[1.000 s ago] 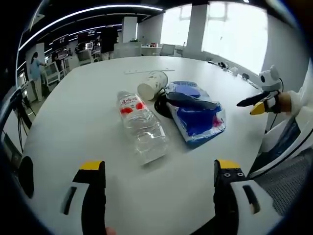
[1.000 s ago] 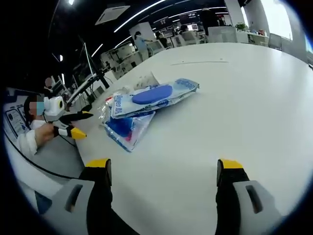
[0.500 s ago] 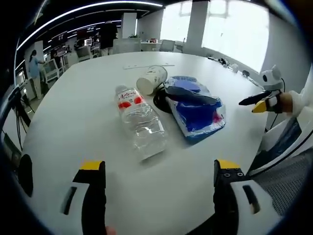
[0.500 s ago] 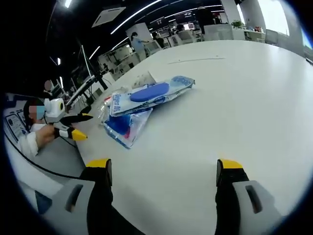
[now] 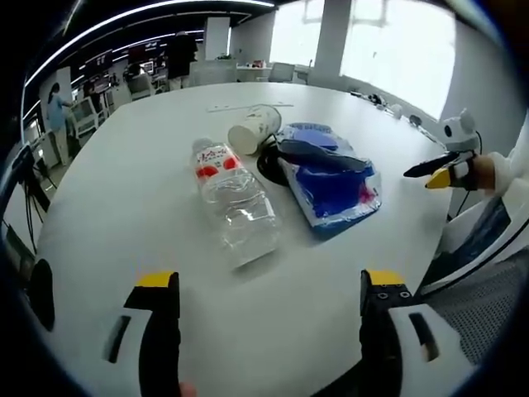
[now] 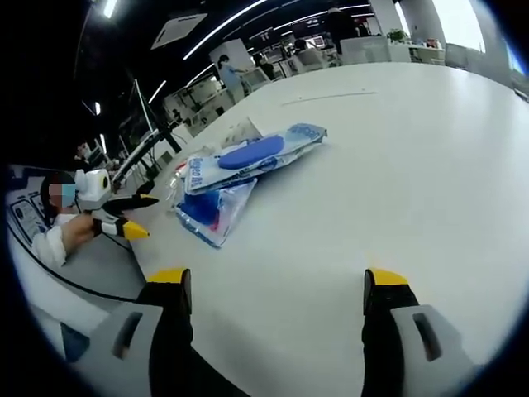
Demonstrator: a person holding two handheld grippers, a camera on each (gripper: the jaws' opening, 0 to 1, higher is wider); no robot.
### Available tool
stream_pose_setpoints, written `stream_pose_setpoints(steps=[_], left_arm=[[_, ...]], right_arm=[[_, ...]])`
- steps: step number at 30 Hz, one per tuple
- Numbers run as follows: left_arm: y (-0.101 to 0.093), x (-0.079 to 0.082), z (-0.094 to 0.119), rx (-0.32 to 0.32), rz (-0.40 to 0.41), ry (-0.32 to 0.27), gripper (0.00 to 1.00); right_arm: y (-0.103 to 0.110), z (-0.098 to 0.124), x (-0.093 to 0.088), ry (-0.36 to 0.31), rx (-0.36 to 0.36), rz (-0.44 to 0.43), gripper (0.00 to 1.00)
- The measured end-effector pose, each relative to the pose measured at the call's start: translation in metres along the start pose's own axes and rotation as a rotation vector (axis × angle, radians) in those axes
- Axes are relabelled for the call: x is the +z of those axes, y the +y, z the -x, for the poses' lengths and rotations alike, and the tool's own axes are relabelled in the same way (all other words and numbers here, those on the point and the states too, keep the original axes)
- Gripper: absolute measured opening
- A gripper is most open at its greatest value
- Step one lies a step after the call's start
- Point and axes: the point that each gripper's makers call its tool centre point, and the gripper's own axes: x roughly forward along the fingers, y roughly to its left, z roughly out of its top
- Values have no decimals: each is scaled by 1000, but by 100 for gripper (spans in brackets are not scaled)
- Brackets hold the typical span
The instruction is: Arrange the tabletop items into an orderly group along one side of the table until the central work area is clear of visible clutter.
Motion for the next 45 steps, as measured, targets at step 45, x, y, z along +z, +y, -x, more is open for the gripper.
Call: stream_pose_setpoints(steps=[45], left_arm=[[-3,9,2,15,31,-30,91]], right_arm=[[-13,1,13,-44,19,-39,77]])
